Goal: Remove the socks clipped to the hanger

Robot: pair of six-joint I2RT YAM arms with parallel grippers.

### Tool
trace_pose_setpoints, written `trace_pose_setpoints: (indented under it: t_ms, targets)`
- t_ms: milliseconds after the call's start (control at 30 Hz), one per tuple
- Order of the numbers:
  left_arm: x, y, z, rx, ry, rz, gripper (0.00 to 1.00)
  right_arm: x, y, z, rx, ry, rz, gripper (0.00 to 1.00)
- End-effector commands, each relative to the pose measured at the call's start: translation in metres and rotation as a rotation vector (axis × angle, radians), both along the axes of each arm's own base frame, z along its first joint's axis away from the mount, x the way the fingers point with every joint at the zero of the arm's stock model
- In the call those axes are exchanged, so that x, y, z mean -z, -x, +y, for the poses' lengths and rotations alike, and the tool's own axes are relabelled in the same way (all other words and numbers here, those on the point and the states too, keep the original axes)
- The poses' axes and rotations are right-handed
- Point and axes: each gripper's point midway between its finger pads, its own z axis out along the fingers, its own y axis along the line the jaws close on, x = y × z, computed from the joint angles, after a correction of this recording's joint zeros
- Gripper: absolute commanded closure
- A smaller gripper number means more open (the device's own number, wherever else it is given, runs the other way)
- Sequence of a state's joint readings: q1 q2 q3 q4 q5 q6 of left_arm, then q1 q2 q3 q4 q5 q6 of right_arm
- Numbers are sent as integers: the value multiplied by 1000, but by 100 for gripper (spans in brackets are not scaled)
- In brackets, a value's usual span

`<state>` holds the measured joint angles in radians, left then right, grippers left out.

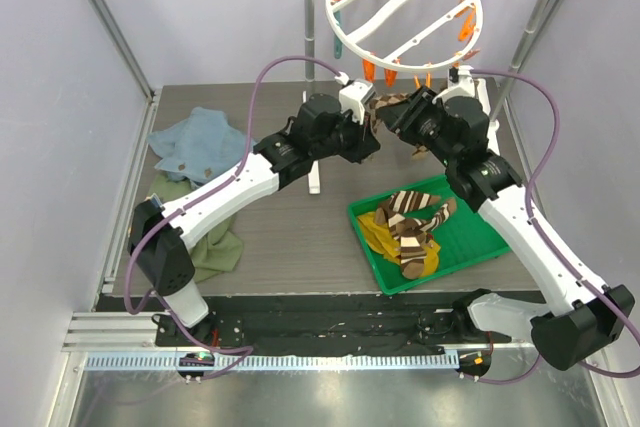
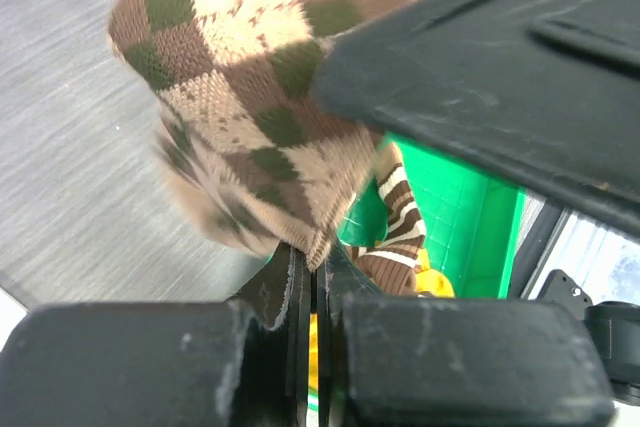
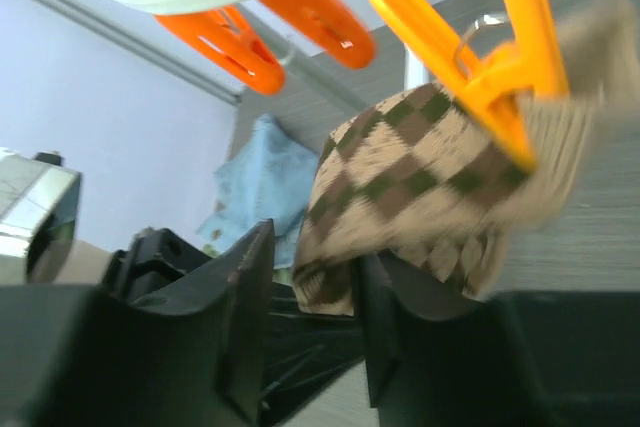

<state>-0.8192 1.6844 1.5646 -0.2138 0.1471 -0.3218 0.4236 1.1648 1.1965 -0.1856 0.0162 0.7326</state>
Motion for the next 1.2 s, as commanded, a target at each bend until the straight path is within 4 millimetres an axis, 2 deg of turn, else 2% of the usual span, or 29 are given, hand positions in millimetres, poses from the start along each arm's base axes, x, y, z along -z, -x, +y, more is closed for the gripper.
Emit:
trace_pose_setpoints:
  t_ms: [0, 33, 100, 133, 200, 233, 267, 300, 367, 500, 633, 767, 900, 1167]
  targets:
    - [-29, 8, 0, 0, 102, -21, 100, -15, 11, -30, 122, 64, 4, 53]
    - [-25, 11, 1, -3, 105, -6, 100, -24, 12, -34, 136, 67, -7, 52]
    - [-25, 14, 3, -6, 114, -3, 100, -23, 14, -46, 182, 125, 20, 43]
    - [-27, 15, 4, -7, 125, 0, 100, -38, 15, -50, 196, 131, -1, 42]
    - [-24, 19, 5, -8, 122, 6, 100, -37, 15, -59, 235, 186, 21, 40]
    - [-27, 21, 5, -7, 128, 2, 100, -50, 15, -63, 247, 202, -5, 40]
    - [-27, 24, 4, -2, 128, 2, 100, -52, 16, -66, 253, 219, -3, 40]
    - [-23, 25, 5, -7, 124, 5, 100, -62, 15, -69, 274, 224, -19, 40]
    - [-25, 31, 4, -2, 133, 2, 100, -69, 13, -72, 287, 255, -32, 40]
    - [-23, 39, 1, 5, 139, 13, 100, -88, 1, -64, 267, 302, -95, 39]
    - [-24, 44, 3, 2, 140, 12, 100, -88, -6, -61, 262, 334, -88, 39]
    - [-25, 48, 5, 0, 145, 17, 100, -89, -6, -67, 287, 343, -90, 39]
    - [-26, 52, 3, 11, 151, 22, 100, -89, -12, -72, 302, 424, -112, 37]
    - [-31, 54, 1, 20, 160, 20, 100, -84, -21, -53, 199, 460, -143, 35]
